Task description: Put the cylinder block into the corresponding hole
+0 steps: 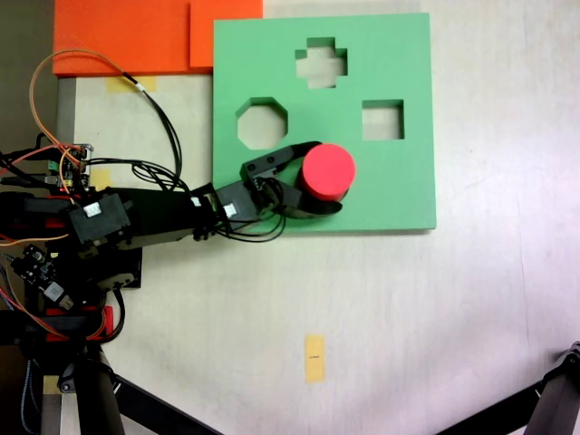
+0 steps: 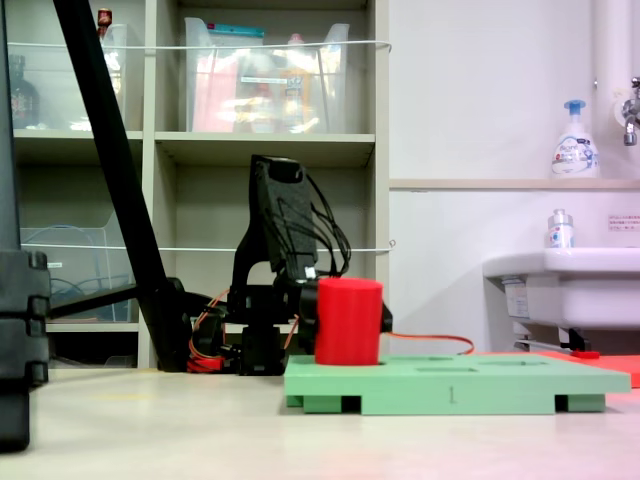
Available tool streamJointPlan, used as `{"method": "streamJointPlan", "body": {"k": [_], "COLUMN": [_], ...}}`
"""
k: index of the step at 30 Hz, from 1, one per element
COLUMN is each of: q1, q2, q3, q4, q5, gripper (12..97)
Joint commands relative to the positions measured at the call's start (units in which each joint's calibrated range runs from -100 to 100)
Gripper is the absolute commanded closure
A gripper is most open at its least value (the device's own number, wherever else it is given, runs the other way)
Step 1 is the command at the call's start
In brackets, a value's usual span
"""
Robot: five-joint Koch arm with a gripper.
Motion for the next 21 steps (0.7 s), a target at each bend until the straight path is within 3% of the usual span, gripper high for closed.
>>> {"method": "streamJointPlan", "body": {"k": [1,21], "q1": [0.6,1.4], "q2": [2.1,11.1], "q3": [4.2,3.7], "q4": [6.6,9.8], "q5": [-0.4,-0.4], "gripper": [77.5,77.0]}}
